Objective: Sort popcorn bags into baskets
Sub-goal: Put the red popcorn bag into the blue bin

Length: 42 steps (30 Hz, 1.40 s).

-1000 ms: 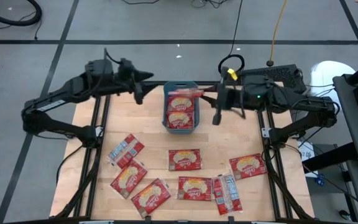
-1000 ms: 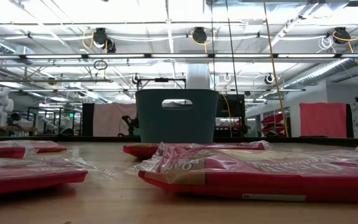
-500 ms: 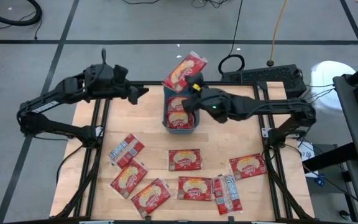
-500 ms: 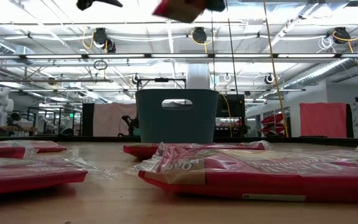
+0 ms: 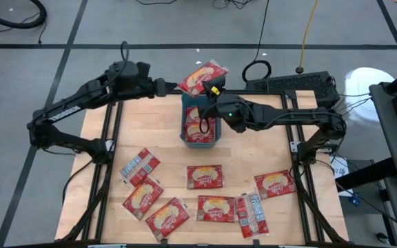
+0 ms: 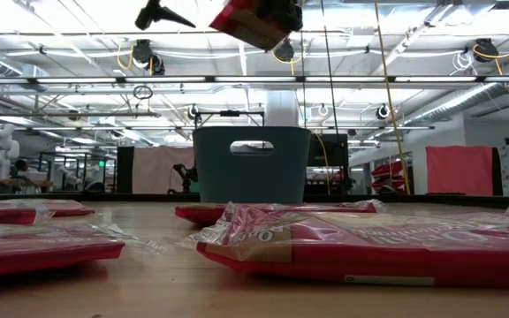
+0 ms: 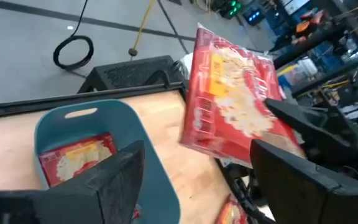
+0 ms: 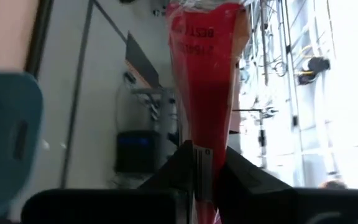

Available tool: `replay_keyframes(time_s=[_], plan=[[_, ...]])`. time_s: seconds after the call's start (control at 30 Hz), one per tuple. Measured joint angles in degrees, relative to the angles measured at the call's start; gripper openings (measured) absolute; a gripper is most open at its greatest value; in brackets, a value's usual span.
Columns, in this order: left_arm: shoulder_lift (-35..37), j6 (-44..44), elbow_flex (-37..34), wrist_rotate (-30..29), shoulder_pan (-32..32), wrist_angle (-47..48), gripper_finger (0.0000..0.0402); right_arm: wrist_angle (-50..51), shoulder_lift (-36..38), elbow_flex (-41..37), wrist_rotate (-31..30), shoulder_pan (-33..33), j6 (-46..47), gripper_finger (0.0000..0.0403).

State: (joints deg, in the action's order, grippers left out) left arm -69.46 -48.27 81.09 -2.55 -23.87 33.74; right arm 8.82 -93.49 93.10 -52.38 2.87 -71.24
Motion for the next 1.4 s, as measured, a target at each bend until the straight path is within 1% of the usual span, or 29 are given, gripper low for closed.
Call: replay_keyframes(time_s=[0.13, 0.2, 0.3, 0.33, 0.37, 0.47, 0.5, 0.57, 0.63, 0.73, 0.87, 1.0, 1.1, 1.23, 1.33, 1.4], plan=[[-0.3, -0.2, 0.0, 2.0, -2.7, -0.1, 0.0274, 0.4, 0.0, 0.0, 0.1, 0.2, 8.4, 0.0023], [0.1, -1.0, 0.0, 2.4, -3.8, 0.0, 0.0264, 0.2, 0.0, 0.0, 0.4, 0.2, 14.7, 0.0021], [1.3, -1.7, 0.0, 2.9, -4.8, -0.3, 0.0250, -0.1, 0.0, 0.0, 4.1, 0.2, 27.8, 0.0021], [1.9, -1.9, 0.0, 3.0, -4.9, -0.3, 0.0246, 0.0, 0.0, 0.0, 5.1, 0.2, 29.8, 0.0021], [2.4, -1.9, 0.0, 3.2, -4.9, -0.3, 0.0242, 0.1, 0.0, 0.0, 6.0, 0.2, 29.8, 0.0022], [3.9, -3.1, 0.0, 4.1, -4.2, -0.2, 0.0236, -0.1, -0.3, 0.0, 5.8, -0.5, 27.4, 0.0022], [4.4, -4.6, 0.0, 4.2, -3.5, -0.1, 0.0235, -0.2, -0.8, 0.1, 4.6, -0.8, 24.7, 0.0021], [5.2, -7.1, 0.0, 4.5, -2.4, 0.3, 0.0237, 1.1, -1.6, 0.1, -0.7, -1.4, 16.9, 0.0021], [5.6, -8.4, 0.0, 4.6, -0.7, 0.9, 0.0245, 1.0, -2.7, 0.0, -3.0, -1.6, 11.6, 0.0021], [5.4, -11.1, 0.0, 4.3, 1.8, 1.2, 0.0268, 0.6, -3.1, 0.0, -3.2, -1.8, 6.3, 0.0023], [3.1, -15.4, 0.0, 4.0, 3.9, 1.3, 0.0312, -1.4, -2.9, 0.0, -3.4, -1.8, 3.2, 0.0023], [0.2, -15.5, 0.0, 3.8, 4.2, 0.2, 0.0351, -2.4, -3.0, 0.0, -5.0, -1.8, 1.1, 0.0024], [-2.4, -15.5, 0.0, 3.8, 3.6, -2.1, 0.0366, -4.6, -3.0, 0.0, -6.0, -1.8, -0.9, 0.0024], [-5.8, -16.7, 0.0, 3.8, 2.4, -5.8, 0.0364, -4.2, -3.0, 0.0, -6.0, -1.7, -2.0, 0.0024], [-7.6, -18.3, 0.0, 3.8, 1.5, -9.5, 0.0343, -4.3, -3.0, 0.0, -5.9, -1.4, -2.1, 0.0024], [-8.8, -19.3, 0.0, 3.9, 0.9, -10.8, 0.0319, -4.3, -3.0, 0.0, -5.9, -1.0, -2.3, 0.0024]])
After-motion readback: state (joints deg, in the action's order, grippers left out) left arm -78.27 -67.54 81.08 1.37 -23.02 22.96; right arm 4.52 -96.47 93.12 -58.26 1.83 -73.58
